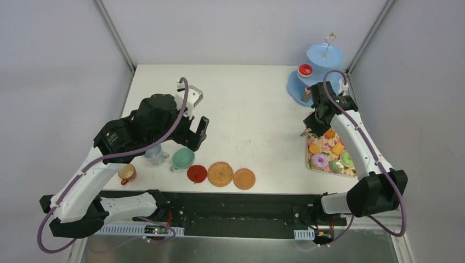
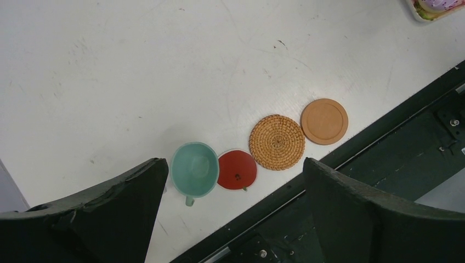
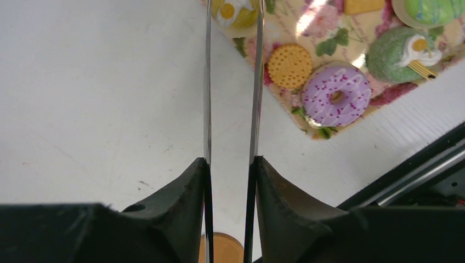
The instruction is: Serve the afternoon tea
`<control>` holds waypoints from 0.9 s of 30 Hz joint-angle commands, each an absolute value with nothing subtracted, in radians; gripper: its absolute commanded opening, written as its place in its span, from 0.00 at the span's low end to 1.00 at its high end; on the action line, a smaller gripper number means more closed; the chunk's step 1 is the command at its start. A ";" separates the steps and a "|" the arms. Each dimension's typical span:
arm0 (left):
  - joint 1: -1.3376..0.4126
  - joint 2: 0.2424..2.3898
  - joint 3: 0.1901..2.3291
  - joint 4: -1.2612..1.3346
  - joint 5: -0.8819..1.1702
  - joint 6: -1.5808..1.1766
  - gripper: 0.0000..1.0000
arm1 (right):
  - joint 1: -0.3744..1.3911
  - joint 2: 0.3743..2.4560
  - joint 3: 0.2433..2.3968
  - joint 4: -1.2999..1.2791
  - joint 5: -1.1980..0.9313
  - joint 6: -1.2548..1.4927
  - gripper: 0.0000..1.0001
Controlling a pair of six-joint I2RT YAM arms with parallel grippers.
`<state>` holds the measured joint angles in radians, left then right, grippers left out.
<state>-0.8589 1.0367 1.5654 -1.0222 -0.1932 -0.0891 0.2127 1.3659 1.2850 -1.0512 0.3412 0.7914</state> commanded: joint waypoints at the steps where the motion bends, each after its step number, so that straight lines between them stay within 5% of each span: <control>1: -0.871 1.046 1.606 -1.010 -0.202 -0.088 1.00 | 0.300 1.379 1.403 -1.000 0.376 0.680 0.27; 11: -0.871 1.069 1.621 -1.020 -0.185 -0.131 1.00 | 0.452 1.722 1.625 -0.749 0.386 0.697 0.26; 21: -0.871 1.059 1.608 -1.052 -0.206 -0.195 1.00 | 0.447 2.165 2.143 -0.748 0.477 0.626 0.26; 27: -0.871 1.057 1.587 -1.040 -0.219 -0.203 1.00 | 0.412 2.217 2.143 -0.688 0.476 0.626 0.26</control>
